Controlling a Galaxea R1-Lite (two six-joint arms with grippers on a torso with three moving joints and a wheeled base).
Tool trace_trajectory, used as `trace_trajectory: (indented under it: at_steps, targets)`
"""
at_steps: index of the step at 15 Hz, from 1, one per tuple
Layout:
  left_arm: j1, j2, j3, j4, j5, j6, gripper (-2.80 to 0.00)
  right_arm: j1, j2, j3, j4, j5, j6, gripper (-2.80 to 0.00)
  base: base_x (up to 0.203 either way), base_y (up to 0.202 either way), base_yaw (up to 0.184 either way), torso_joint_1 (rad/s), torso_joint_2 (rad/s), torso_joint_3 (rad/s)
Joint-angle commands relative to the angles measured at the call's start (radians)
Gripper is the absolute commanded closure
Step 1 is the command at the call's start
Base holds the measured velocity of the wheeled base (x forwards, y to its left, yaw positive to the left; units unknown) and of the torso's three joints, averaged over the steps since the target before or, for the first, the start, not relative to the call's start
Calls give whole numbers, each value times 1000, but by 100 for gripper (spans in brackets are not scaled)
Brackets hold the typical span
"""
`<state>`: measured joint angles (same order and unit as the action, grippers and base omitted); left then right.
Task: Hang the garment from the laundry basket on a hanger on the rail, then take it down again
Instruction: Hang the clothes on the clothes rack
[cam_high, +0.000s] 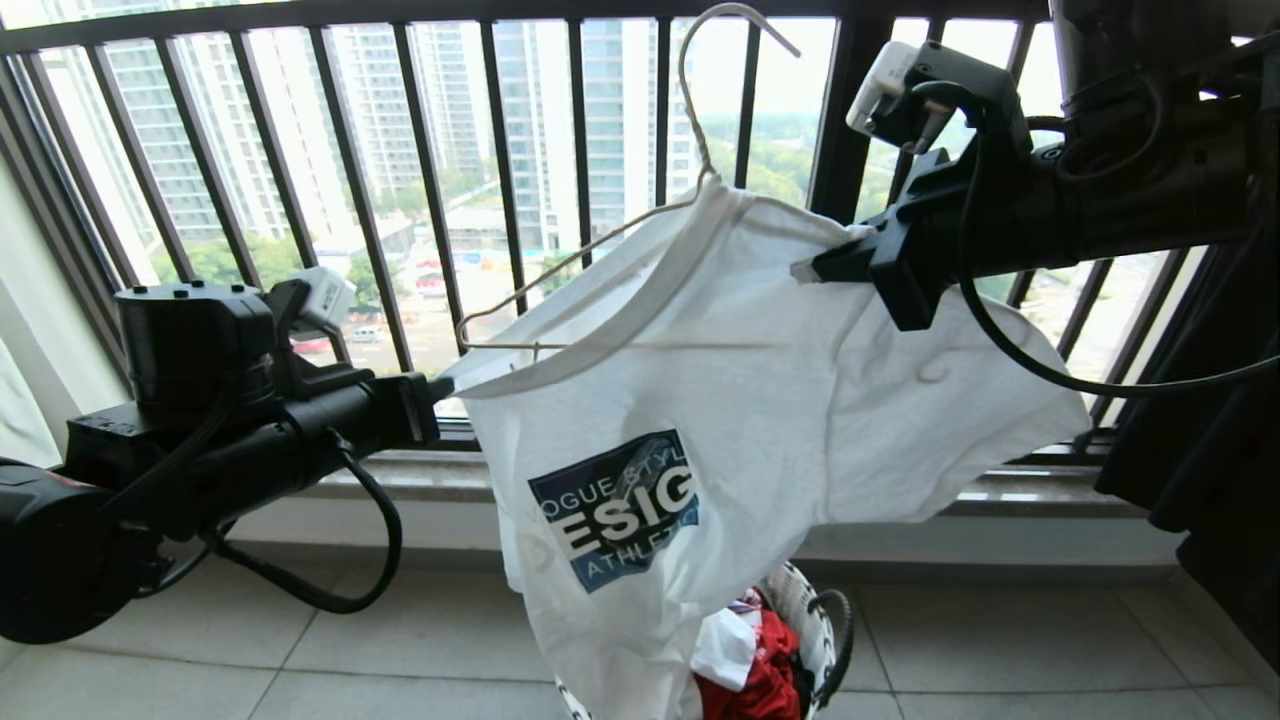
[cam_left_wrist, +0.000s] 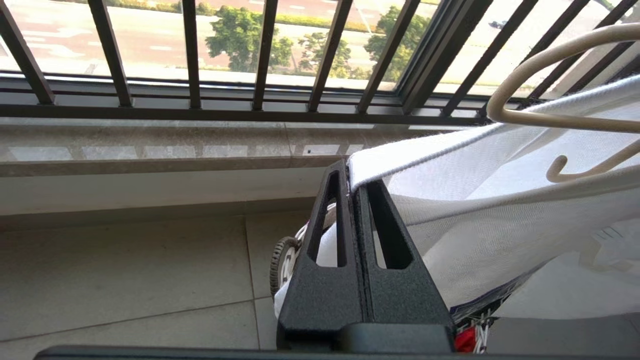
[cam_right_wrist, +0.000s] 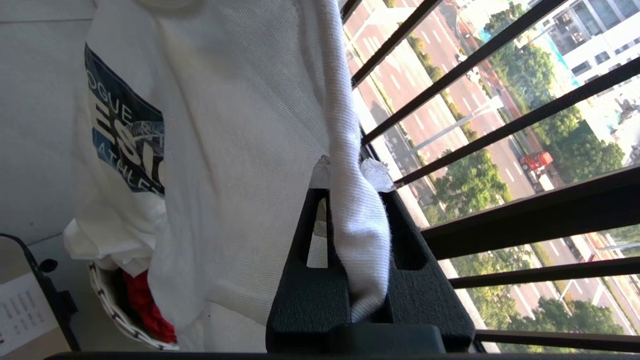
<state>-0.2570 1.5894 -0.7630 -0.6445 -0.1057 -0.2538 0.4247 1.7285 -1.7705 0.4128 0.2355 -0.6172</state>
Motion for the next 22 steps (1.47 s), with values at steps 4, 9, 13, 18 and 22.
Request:
trace_trajectory:
  at_steps: [4,9,13,18,22]
  targets:
    - [21,-14,-16,-4,0,-2,0,-10,-2,45,1,1,-25,0,0,0,0,0,0,0]
    - [21,-20,-22,-4,0,-2,0,-9,28,54,-6,-1,-42,0,0,0,0,0,0,0]
    - [21,-39,-45,-8,0,-10,0,-1,42,67,-8,-3,-53,0,0,0,0,0,0,0]
    - [-3,-81,-101,107,-2,-10,0,9,74,68,-58,-22,-53,0,0,0,0,0,0,0]
    - [-29,-73,-179,149,1,-6,0,9,92,70,-92,-28,-55,0,0,0,0,0,0,0]
